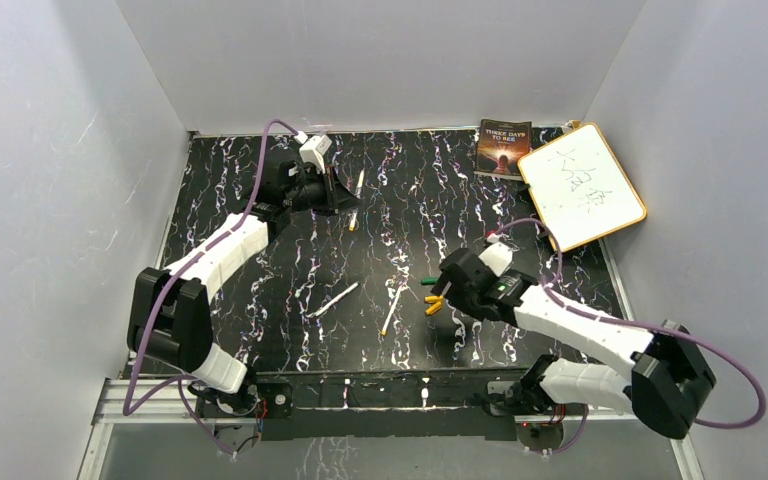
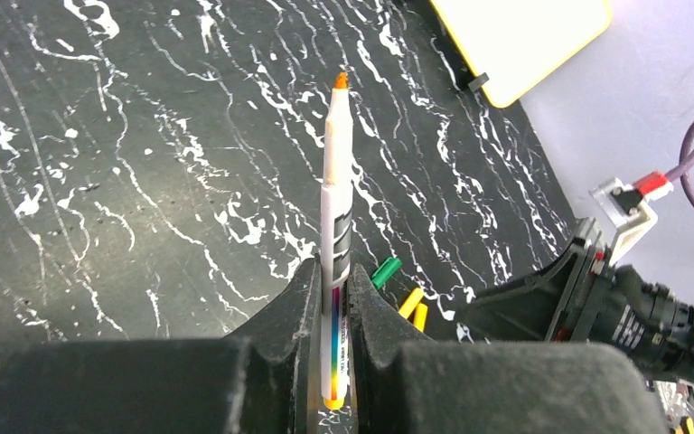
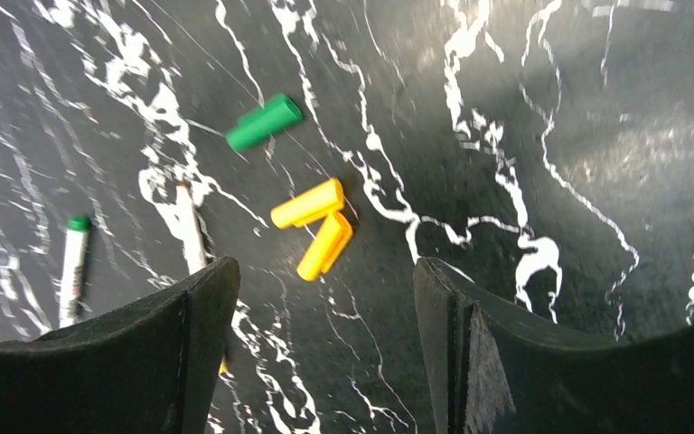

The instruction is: Insert the pens into the pen caps

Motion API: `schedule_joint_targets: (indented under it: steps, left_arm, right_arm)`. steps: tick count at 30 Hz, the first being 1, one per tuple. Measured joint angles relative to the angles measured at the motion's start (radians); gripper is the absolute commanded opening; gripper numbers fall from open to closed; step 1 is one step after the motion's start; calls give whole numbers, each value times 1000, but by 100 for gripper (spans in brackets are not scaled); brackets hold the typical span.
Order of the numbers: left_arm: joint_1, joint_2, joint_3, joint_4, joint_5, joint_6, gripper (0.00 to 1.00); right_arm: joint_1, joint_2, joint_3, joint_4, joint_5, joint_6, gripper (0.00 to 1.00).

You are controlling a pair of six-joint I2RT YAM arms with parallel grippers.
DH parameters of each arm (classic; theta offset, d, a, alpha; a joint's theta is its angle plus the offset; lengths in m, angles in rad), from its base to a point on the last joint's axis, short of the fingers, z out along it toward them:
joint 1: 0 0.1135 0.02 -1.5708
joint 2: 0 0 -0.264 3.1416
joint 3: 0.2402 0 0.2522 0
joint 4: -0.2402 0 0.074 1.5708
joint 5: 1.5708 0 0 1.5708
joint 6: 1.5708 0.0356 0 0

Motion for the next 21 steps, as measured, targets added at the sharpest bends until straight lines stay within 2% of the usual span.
schedule_joint_targets:
  steps: [4,11,21]
  left_arm:
    - [0,0,2,-24,-47,5,0]
    - [-2,0,3,-54,-97,14,0]
    - [-2,0,3,-73,-118,25,0]
  right_arm:
    - [56,84,12,-55,22,70,62]
    - [65,190,61,-70,37,82,48]
    - [86,276,87,-53,28,47,42]
